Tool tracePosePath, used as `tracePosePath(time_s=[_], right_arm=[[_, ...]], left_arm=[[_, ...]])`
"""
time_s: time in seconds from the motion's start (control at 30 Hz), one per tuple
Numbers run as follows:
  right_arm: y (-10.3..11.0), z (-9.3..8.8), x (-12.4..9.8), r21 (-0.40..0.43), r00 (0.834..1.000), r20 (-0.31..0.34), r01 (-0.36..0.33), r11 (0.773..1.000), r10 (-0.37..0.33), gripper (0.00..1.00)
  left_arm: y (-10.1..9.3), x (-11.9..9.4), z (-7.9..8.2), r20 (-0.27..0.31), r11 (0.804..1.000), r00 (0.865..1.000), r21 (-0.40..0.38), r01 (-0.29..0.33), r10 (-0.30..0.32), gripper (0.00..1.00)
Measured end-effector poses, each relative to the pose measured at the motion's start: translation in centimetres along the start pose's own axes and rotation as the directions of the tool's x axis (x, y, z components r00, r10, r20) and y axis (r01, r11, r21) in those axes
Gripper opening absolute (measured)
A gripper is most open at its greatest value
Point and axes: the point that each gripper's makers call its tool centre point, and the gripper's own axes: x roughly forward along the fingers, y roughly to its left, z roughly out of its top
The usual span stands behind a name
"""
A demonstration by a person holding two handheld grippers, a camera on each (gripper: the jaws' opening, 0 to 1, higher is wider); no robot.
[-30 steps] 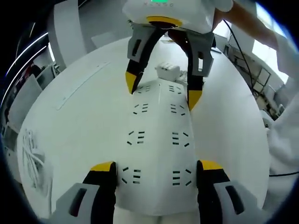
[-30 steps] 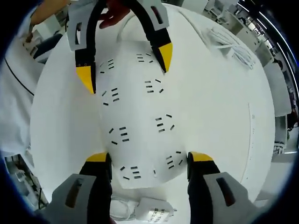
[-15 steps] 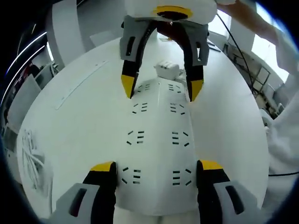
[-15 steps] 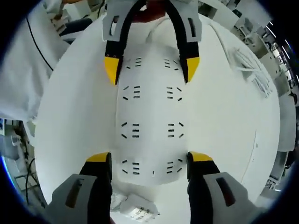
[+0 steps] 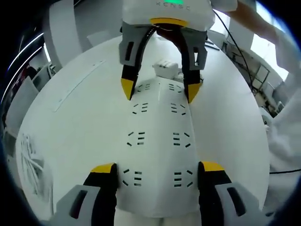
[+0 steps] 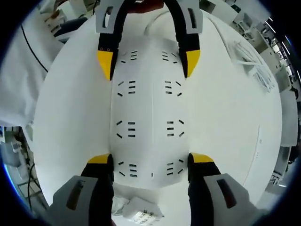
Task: Straighten the power strip on the desk, plug the charger into it
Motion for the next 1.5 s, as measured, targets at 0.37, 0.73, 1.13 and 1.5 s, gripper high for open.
tracePosePath(time_s=[0.37, 0.73, 1.13, 1.5], right_arm=[[0.9, -0.2, 0.0, 0.066, 1.000, -0.001, 0.012, 0.998, -0.012, 0.63], [1.7, -0.2, 0.0, 0.130, 1.000, -0.021, 0.023, 0.991, -0.020, 0.62], [2.1, 0.0, -0.1, 0.190, 0.999, -0.014, 0.042, 0.981, -0.040, 0.62], [3.0, 0.4, -0.2, 0.252, 0.998, -0.012, 0.057, 0.966, -0.056, 0.62]], left_arm=[[0.0, 0.0, 0.1, -0.005, 0.998, 0.999, 0.049, 0.032, -0.032, 0.71], [-0.1, 0.1, 0.2, -0.016, 0.994, 0.998, 0.092, 0.059, -0.057, 0.71], [0.6, 0.1, 0.1, -0.045, 0.988, 0.996, 0.129, 0.081, -0.076, 0.70], [1.0, 0.0, -0.2, -0.078, 0.981, 0.993, 0.167, 0.103, -0.091, 0.70]])
